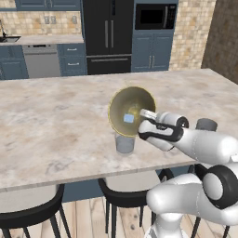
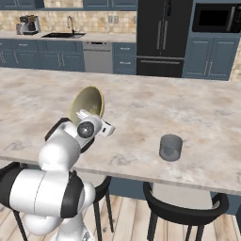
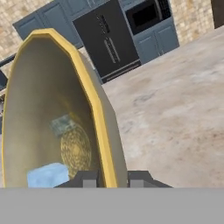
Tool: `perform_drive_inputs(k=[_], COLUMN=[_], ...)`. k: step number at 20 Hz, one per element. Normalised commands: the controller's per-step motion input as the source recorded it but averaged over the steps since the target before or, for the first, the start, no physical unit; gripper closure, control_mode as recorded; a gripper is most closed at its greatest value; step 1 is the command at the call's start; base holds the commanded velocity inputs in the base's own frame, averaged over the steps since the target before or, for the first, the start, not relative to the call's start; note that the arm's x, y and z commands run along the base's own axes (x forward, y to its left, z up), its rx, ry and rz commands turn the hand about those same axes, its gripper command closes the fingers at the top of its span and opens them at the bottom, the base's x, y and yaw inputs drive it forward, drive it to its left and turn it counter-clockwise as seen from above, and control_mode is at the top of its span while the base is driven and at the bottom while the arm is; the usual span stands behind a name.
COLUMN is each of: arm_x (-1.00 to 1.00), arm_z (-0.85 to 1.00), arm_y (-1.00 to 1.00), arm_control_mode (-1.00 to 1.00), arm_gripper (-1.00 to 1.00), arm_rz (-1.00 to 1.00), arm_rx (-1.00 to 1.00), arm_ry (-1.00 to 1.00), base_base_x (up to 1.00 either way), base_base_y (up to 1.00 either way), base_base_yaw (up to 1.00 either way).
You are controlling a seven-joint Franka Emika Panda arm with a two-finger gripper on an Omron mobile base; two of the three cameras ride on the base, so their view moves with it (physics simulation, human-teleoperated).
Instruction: There are four ice cubes in the ice bowl. Place two ice cubes in each glass of water.
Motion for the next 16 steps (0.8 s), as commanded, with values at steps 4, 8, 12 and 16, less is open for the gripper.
perform_drive_inputs(k=[4,8,12,16], arm_x=[0.0,0.0,0.0,0.05], arm_z=[0.07,0.04,0.15,0.41], arm_y=[0.0,0.0,-0.07,-0.02], arm_control_mode=[-1.0,-1.0,-1.0,-1.0], arm_gripper=[1.0,1.0,1.0,1.0], arm_rz=[0.0,0.0,0.0,0.0], arm_rx=[0.0,0.0,0.0,0.01], arm_ry=[-0.03,-0.02,-0.04,-0.1], base_base_x=[0.0,0.0,0.0,0.0], base_base_y=[0.0,0.0,0.0,0.0], base_base_yaw=[0.0,0.0,0.0,0.0])
